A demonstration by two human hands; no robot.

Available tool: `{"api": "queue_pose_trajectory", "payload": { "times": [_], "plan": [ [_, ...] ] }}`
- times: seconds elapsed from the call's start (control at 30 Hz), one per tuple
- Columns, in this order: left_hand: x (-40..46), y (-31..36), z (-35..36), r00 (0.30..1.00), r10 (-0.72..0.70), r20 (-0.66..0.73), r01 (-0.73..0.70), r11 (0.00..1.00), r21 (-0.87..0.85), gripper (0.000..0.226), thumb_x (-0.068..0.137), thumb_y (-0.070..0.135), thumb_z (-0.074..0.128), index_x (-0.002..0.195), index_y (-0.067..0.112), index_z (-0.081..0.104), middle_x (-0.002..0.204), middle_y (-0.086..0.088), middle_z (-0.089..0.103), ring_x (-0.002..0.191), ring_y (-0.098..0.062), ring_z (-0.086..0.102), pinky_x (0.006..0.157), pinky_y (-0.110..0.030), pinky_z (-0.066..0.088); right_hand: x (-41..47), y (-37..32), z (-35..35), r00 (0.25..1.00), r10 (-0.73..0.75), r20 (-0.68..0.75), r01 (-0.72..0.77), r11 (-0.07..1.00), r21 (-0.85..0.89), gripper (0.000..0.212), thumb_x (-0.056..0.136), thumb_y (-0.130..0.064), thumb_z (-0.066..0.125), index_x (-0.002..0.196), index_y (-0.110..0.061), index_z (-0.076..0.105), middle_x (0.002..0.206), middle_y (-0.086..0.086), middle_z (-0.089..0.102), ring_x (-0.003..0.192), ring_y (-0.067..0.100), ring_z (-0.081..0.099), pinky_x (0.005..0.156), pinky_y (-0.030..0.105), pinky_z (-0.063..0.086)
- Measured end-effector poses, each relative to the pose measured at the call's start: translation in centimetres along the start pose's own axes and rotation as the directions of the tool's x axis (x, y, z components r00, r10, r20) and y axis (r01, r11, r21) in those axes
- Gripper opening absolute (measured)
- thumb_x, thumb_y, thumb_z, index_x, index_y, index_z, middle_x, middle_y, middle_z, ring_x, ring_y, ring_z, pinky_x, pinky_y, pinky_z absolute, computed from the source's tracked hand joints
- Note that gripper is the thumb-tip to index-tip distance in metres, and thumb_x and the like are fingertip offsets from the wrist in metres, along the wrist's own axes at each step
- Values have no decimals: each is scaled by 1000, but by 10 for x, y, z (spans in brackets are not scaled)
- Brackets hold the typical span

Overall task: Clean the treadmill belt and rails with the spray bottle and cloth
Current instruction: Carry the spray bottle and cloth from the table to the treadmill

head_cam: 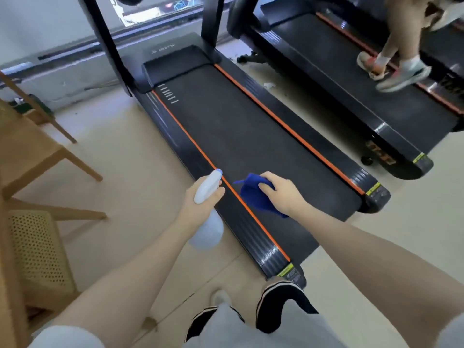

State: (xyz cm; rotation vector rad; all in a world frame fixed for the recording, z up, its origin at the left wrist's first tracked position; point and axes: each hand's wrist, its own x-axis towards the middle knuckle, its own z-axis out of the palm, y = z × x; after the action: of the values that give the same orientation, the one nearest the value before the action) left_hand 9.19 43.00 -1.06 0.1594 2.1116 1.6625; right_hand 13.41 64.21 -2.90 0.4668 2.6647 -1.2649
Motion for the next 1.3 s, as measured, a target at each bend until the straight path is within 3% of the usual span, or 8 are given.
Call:
{"api": "queue_pose_trajectory", "payload": {
  "times": [0.1, 0.23, 0.5, 0.63, 0.87, 1.0, 1.17, 1.3],
  "plan": [
    [5, 9, 25, 1000, 12, -9, -12, 1000, -4, 18, 91, 28, 61, 102, 42, 58, 107, 16, 63, 91, 7, 57, 79, -10, 44, -6, 19, -15, 999, 24, -39, -27, 998, -61, 18, 98, -27, 39, 104, -21, 55, 89, 4, 65, 78, 25, 60, 68, 40, 49],
    [18, 12, 78, 999, 11, -30, -11, 1000, 2, 15, 89, 27, 64, 103, 34, 63, 88, 21, 61, 78, 5, 57, 77, -19, 45, -7, 49, -46, 999, 52, 11, -51, 997, -51, 17, 95, -22, 44, 95, -15, 60, 88, 4, 64, 81, 22, 58, 62, 27, 41],
    [28, 38, 217, 967, 88, -238, -93, 996, -9, 22, 89, 12, 60, 105, 26, 60, 97, 19, 62, 82, 18, 55, 67, 0, 41, -3, 128, -147, 986, -103, 134, 108, 994, -33, 27, 93, -19, 49, 83, 2, 61, 81, 19, 60, 67, 18, 46, 59, 30, 34],
    [34, 62, 256, 962, 126, -241, -116, 992, 55, 25, 87, 9, 59, 100, 30, 60, 97, 18, 62, 86, 14, 56, 74, -7, 42, 13, 156, -197, 988, -29, 153, 16, 997, 82, 24, 92, -19, 50, 73, -4, 54, 68, 9, 48, 64, 20, 41, 58, 28, 30],
    [101, 93, 256, 909, 204, -363, -193, 979, 67, 23, 77, 20, 54, 98, 28, 61, 94, 20, 62, 93, 3, 58, 78, -18, 44, 109, 165, -225, 999, 51, -5, -45, 929, 368, 10, 92, -21, 54, 99, -15, 59, 96, -2, 65, 91, 18, 61, 81, 37, 50],
    [174, 90, 244, 887, 170, -429, -164, 985, 50, 24, 83, 11, 57, 102, 26, 61, 97, 16, 62, 95, 2, 58, 80, -16, 44, 181, 165, -216, 999, 18, 42, -31, 949, 313, 10, 95, -18, 49, 99, -13, 56, 95, 0, 63, 90, 21, 60, 80, 39, 50],
    [298, 114, 211, 876, 77, -476, -114, 992, -49, 25, 85, 6, 59, 106, 19, 64, 101, 8, 65, 98, -7, 60, 82, -18, 45, 313, 119, -222, 993, -18, 116, -11, 969, 248, 11, 97, -17, 43, 100, -13, 53, 89, -6, 57, 78, 12, 52, 66, 28, 42],
    [382, 189, 163, 899, 51, -435, -81, 995, -50, 29, 87, 4, 56, 112, 20, 60, 102, 13, 62, 91, 12, 55, 76, -2, 41, 426, 26, -258, 978, -13, 207, -23, 985, 168, 10, 98, -17, 41, 99, -14, 51, 88, -3, 56, 82, 17, 51, 70, 30, 40]
  ]
}}
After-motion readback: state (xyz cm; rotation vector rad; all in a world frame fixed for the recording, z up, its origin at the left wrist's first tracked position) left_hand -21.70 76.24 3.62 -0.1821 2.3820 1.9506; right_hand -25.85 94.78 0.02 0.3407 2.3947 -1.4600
